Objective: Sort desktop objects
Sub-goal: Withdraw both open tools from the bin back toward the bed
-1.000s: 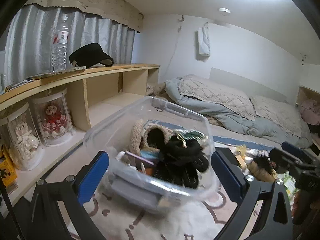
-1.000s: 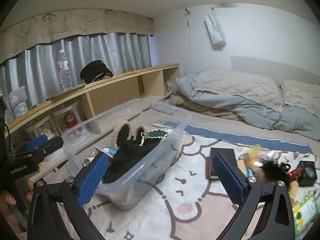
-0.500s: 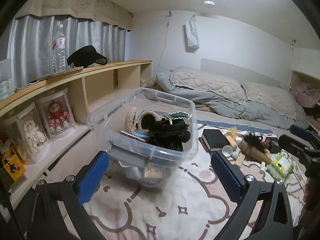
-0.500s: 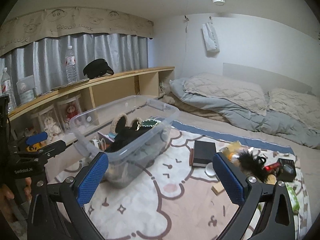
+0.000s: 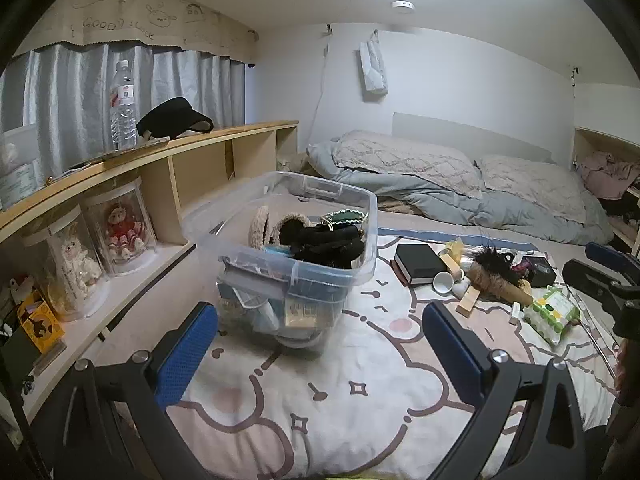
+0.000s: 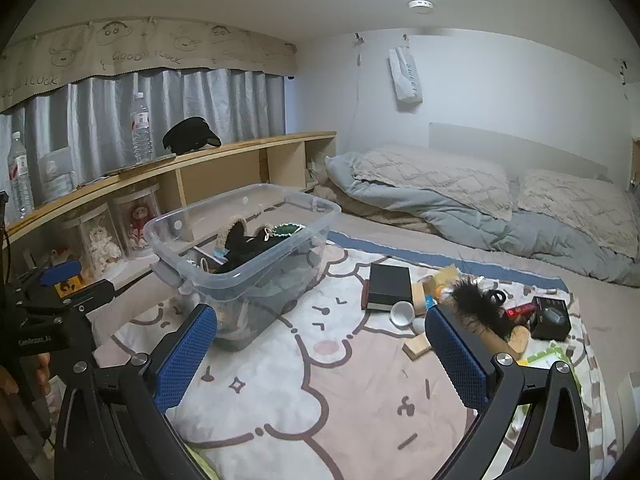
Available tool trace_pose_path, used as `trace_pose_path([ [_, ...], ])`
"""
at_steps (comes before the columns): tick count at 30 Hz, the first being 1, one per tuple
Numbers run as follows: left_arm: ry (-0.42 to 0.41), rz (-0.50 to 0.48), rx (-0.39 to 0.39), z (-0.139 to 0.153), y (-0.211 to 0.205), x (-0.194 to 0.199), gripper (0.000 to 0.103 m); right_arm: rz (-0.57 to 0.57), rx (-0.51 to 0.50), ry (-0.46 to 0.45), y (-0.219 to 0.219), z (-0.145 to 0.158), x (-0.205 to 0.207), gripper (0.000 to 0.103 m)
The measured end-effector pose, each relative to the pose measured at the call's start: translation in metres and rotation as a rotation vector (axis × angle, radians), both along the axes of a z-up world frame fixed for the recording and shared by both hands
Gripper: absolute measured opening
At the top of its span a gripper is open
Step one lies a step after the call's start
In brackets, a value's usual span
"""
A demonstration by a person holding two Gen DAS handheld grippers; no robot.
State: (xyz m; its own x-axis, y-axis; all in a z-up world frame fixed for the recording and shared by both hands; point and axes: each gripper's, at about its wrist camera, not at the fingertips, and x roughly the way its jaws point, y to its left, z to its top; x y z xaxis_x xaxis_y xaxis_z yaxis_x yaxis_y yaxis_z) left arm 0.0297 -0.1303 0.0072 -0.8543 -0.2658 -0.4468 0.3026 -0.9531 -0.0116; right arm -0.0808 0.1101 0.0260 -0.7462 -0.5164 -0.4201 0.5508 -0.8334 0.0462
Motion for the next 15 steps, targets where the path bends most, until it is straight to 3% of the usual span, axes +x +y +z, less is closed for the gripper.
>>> trace_pose_path([
  [15, 0.006, -0.009, -0.005, 0.001, 0.015, 0.009, 0.103, -0.009, -0.015, 0.005, 0.016, -0.001, 0.012, 0.103],
])
